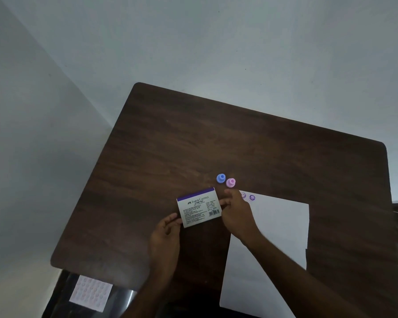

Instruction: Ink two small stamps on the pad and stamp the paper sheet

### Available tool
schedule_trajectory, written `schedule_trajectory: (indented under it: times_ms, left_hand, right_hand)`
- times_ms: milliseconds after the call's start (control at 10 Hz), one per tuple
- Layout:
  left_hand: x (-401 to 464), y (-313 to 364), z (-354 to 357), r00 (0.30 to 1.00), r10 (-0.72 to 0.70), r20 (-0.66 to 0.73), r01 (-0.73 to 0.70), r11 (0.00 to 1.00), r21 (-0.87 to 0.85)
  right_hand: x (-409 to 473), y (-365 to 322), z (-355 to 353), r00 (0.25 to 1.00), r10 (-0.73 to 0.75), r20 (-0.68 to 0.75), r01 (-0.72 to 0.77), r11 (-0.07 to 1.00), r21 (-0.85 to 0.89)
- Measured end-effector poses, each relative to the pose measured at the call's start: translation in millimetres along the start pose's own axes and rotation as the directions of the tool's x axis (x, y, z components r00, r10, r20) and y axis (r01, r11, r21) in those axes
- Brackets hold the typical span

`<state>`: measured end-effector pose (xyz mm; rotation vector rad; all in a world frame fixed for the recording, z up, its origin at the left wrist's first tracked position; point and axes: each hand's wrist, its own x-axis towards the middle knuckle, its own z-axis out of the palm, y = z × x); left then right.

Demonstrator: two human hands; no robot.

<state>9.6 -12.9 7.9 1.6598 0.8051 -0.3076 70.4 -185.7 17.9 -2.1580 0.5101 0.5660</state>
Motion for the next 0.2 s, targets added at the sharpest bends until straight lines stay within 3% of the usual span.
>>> schedule_trajectory:
  times_ms: [200]
  left_hand:
    - [1.2, 1.6, 1.4, 0.999, 0.035, 0.005, -0.035, 0.999, -0.018]
  right_hand:
    - [-0.5, -2.8, 0.7, 0.999, 0.007, -0.047, -0.005, 0.999, 0.04]
